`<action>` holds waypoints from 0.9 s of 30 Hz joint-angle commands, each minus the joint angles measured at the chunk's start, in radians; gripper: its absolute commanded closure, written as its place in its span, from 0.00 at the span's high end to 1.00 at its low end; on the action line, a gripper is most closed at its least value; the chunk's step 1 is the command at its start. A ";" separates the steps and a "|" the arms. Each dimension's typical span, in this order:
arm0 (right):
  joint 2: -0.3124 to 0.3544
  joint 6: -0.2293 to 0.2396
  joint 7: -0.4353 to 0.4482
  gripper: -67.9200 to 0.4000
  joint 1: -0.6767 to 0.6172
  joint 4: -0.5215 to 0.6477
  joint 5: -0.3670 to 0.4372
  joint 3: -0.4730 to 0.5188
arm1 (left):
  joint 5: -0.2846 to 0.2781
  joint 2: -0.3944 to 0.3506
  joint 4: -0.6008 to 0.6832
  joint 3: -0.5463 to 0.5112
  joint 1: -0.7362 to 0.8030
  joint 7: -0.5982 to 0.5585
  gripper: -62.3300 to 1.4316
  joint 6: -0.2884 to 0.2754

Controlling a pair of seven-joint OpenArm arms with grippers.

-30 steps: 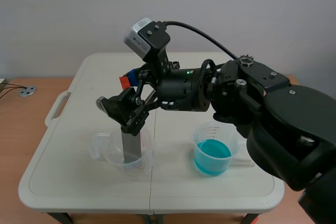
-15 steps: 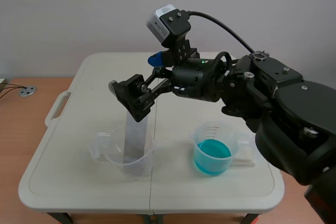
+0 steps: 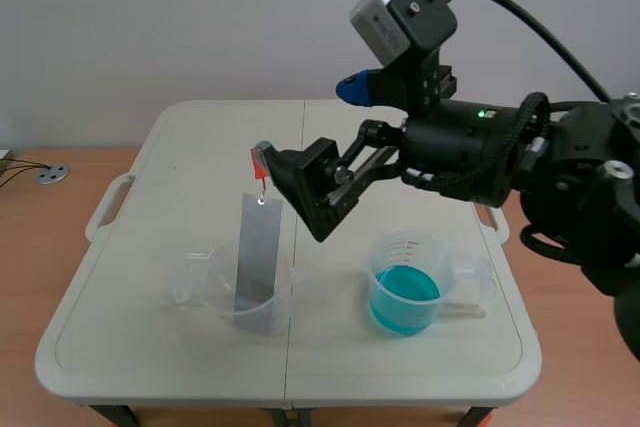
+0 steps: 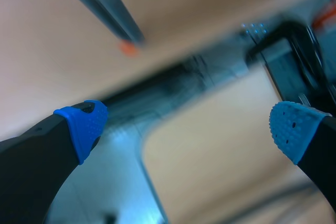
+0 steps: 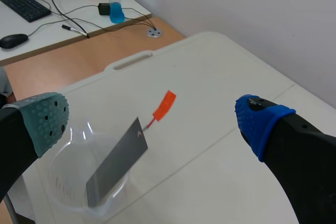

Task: Hold the metal plate by the orange handle, dip it into the blue solution, take it out and point at it, then put the plate back in the beaker on the left.
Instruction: 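Return to the home posture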

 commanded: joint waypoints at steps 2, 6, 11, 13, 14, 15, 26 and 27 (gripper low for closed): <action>0.035 -0.025 0.027 0.98 -0.032 0.054 0.011 0.045 | -0.013 -0.001 0.119 -0.042 0.005 -0.034 1.00 0.010; 0.088 -0.043 0.060 0.98 -0.114 0.102 0.011 0.107 | -0.032 -0.001 0.286 -0.085 0.005 -0.034 1.00 0.010; 0.144 -0.053 0.098 0.98 -0.224 0.138 0.010 0.188 | -0.032 -0.001 0.465 -0.097 0.005 -0.034 1.00 0.009; 0.160 -0.064 0.120 0.98 -0.270 0.146 0.011 0.221 | -0.032 0.000 0.526 -0.097 0.004 -0.037 1.00 0.008; 0.167 -0.068 0.129 0.98 -0.294 0.149 0.011 0.240 | -0.032 0.000 0.554 -0.097 0.002 -0.043 1.00 0.008; 0.172 -0.068 0.139 0.98 -0.318 0.152 0.011 0.257 | -0.032 0.000 0.579 -0.097 0.000 -0.051 1.00 0.007; 0.174 -0.068 0.211 0.98 -0.575 0.218 0.010 0.433 | -0.118 0.000 0.717 -0.090 -0.052 -0.050 1.00 -0.108; 0.174 -0.068 0.219 0.98 -0.595 0.224 0.010 0.444 | -0.118 0.000 0.716 -0.085 -0.063 -0.047 1.00 -0.115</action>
